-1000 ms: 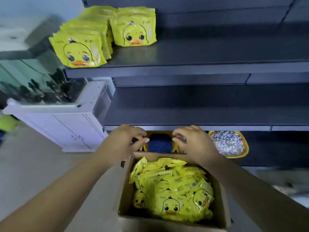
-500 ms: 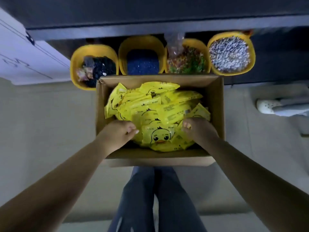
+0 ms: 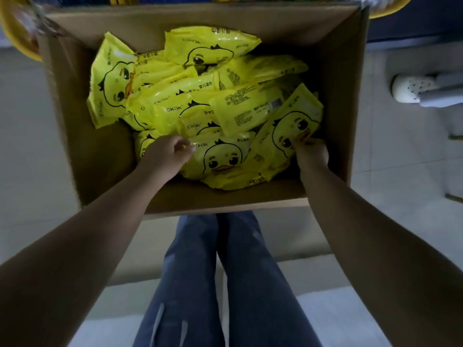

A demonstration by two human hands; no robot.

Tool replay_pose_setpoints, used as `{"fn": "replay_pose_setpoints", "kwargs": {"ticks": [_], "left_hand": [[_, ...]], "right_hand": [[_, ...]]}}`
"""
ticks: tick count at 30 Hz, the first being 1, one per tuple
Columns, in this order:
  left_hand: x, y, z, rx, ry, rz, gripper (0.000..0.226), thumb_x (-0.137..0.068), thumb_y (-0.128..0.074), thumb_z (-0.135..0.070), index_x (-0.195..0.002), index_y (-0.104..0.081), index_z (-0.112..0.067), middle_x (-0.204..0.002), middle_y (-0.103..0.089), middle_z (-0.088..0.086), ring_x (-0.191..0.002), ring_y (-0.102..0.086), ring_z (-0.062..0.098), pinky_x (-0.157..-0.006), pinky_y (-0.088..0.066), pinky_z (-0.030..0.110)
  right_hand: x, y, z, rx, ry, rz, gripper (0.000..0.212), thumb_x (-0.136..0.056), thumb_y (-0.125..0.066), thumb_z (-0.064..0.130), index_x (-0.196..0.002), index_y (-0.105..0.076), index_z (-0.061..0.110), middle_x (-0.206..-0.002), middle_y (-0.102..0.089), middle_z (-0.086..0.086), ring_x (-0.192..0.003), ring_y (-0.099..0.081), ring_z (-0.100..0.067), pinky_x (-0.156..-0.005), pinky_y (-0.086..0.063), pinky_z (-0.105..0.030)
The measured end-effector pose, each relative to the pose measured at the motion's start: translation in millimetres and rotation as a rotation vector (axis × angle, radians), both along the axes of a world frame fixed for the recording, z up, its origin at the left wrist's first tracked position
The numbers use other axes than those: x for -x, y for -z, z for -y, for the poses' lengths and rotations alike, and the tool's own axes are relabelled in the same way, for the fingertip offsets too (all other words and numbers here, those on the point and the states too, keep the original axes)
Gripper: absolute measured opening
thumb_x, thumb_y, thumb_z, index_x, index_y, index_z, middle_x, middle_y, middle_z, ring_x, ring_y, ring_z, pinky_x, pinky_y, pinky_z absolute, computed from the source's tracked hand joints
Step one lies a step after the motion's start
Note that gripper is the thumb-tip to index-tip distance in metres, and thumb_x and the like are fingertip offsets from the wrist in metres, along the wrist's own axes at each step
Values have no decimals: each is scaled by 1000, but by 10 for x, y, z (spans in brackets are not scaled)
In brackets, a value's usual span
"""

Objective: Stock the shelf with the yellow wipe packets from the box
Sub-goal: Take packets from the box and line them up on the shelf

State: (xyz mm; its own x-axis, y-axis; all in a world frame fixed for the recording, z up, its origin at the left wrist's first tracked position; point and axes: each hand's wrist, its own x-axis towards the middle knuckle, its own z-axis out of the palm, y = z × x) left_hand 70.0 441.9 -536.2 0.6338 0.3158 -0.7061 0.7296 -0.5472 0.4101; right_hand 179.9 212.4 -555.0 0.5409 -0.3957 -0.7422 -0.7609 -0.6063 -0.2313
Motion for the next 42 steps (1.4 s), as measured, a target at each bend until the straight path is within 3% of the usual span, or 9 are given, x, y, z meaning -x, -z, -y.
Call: {"fn": "replay_pose_setpoints", "kwargs": {"ticks": [3,8,13,18,24,30,35,39,42], "left_hand": [[-36,77,2,-35,-71,19,41,-90,-55,-32,-121,-54,-6,-122,-56,14,-108,-55,26,-75,-36,26],[-21,191,74,66,-218,-81,47,-87,-59,-35,-126,-45,-13,-112,-52,5,-92,-55,19,-70,-42,28],[-32,244,118,169,-523,-87,47,-84,-65,-31,-123,-48,-10,-103,-51,3,-86,-50,15,-59,-38,19],[-42,160,133,127,-487,-21,15,-85,-64,-25,-85,-53,-14,-73,-49,-5,-75,-47,14,-56,-34,20],[7,-250,-69,353,-452,117,25,-82,-65,-21,-64,-48,-21,-62,-45,-1,-59,-41,10,-58,-32,25],[35,-552,-738,612,-821,309,14,-71,-62,-28,-58,-58,-25,-72,-62,-6,-71,-63,11,-62,-53,26],[-222,-284,-883,597,-1028,232,23,-81,-63,-31,-100,-57,-20,-110,-67,-1,-106,-61,18,-95,-46,42],[-401,-99,-845,455,-908,170,43,-89,-57,-36,-127,-49,-18,-126,-52,-2,-115,-50,17,-96,-44,40],[-472,-40,-869,262,-685,146,44,-80,-67,-39,-118,-54,-23,-131,-49,0,-117,-46,20,-91,-46,43]], "right_hand": [[-4,72,-39,-164,317,-34,65,-80,-67,41,-133,-43,13,-125,-54,-9,-111,-55,-29,-94,-48,-43],[-9,164,-33,-153,278,-24,62,-81,-64,44,-131,-47,12,-125,-56,-9,-111,-56,-29,-95,-48,-42],[28,57,11,-327,444,-52,38,-84,-64,36,-112,-54,14,-88,-55,2,-94,-56,-19,-80,-52,-35],[74,-93,-48,-555,703,-58,21,-83,-66,29,-84,-52,13,-95,-59,-7,-88,-59,-20,-67,-55,-32],[-83,-267,-139,-697,799,-65,19,-85,-64,25,-86,-51,11,-91,-60,-9,-83,-60,-20,-67,-54,-31],[-245,-242,-295,-741,752,-64,17,-86,-63,23,-85,-52,10,-87,-62,-8,-81,-60,-17,-70,-54,-30],[-232,-79,-432,-559,493,-208,27,-90,-56,32,-101,-52,8,-79,-60,-6,-72,-58,-15,-65,-49,-27],[-283,-101,-390,-389,127,-327,42,-92,-45,48,-98,-57,8,-84,-68,-4,-66,-60,-12,-65,-49,-25],[-402,-183,-322,-288,-219,-225,51,-93,-44,48,-116,-58,5,-65,-65,-1,-52,-52,-10,-48,-38,-19]]}}
